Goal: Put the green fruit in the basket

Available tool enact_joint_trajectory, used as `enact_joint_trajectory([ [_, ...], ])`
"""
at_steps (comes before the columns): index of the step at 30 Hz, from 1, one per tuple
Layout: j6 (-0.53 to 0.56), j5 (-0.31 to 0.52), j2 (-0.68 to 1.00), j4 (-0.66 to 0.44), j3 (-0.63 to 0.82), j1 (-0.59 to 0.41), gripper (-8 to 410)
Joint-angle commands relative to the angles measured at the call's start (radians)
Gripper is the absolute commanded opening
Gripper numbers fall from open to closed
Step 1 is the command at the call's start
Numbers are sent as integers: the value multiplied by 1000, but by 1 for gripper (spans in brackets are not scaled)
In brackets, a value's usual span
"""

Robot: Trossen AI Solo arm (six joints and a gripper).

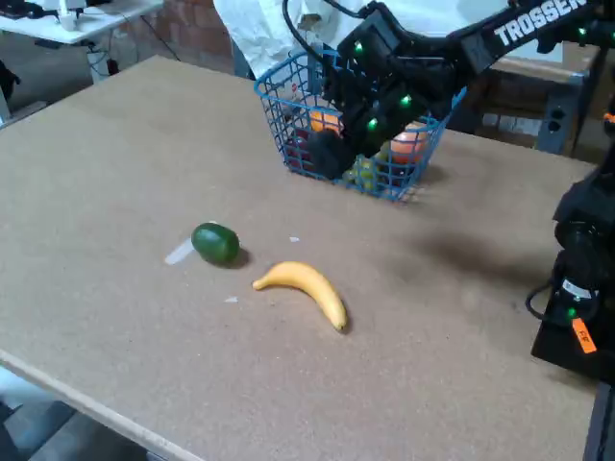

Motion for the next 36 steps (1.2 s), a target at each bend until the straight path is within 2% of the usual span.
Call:
enact_joint_trajectory([
  [1,2,0,-1,13,1,0,220],
  [6,9,-18,-5,76,4,1,220],
  [8,19,-38,-5,49,34,3,220],
  [19,29,-35,108,-269,421,69,220],
  [30,127,-36,510,-594,939,121,220],
  [36,158,-47,703,-725,1159,135,220],
])
